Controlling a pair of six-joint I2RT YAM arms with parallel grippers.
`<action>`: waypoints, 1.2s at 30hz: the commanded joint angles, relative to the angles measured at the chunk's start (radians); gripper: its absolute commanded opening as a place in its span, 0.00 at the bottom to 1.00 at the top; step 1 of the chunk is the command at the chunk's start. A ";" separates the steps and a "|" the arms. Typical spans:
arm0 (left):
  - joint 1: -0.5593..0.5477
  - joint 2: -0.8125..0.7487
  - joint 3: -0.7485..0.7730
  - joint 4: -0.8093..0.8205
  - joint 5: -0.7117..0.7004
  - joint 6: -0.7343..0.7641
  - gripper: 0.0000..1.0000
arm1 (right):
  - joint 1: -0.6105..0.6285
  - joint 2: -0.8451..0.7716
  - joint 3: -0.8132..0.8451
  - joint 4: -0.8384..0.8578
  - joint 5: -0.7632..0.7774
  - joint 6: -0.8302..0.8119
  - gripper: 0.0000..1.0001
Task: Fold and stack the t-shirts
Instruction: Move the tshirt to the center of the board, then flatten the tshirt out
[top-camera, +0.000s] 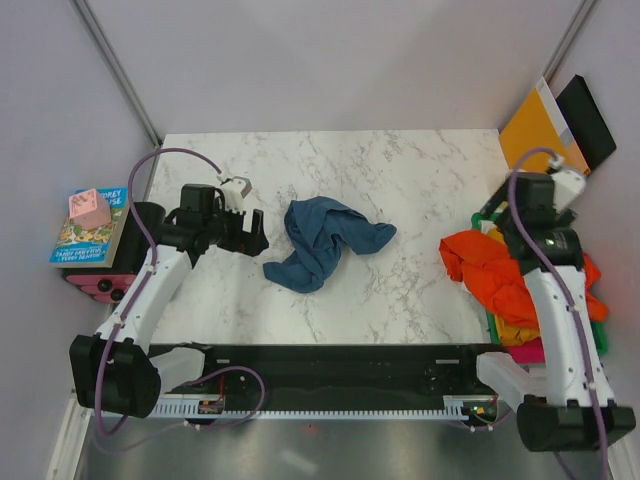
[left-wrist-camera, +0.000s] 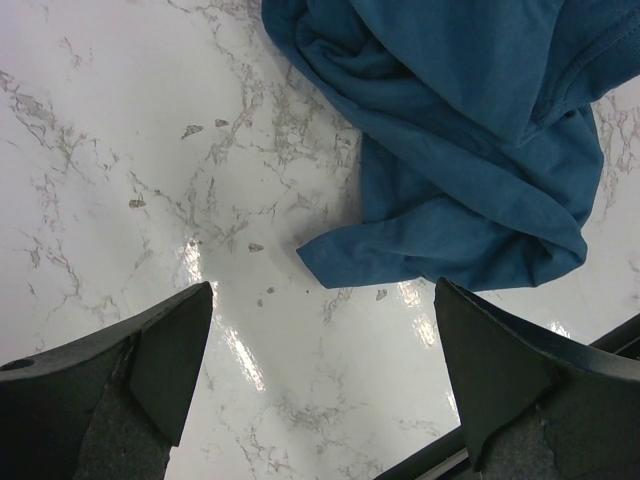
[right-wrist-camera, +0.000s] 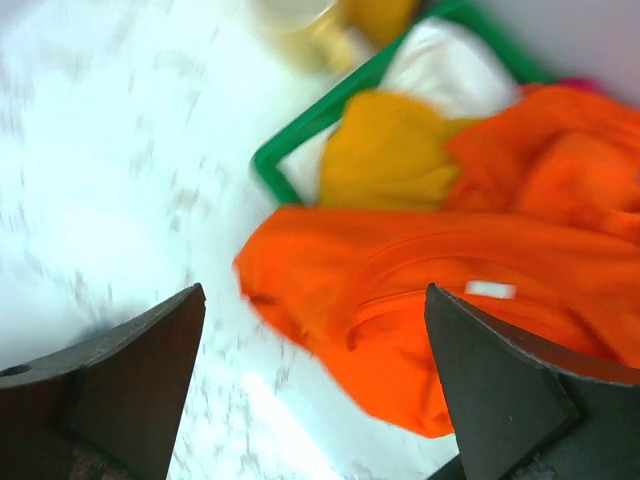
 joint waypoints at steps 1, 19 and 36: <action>-0.004 -0.027 0.004 0.006 0.007 -0.007 1.00 | 0.277 0.146 -0.078 0.037 0.007 -0.103 0.98; -0.004 -0.050 -0.004 0.005 -0.031 0.005 1.00 | 0.609 0.543 -0.040 0.313 0.023 -0.144 0.98; 0.019 -0.023 0.014 -0.004 -0.117 0.024 1.00 | 0.657 0.856 0.134 0.402 -0.056 -0.080 0.69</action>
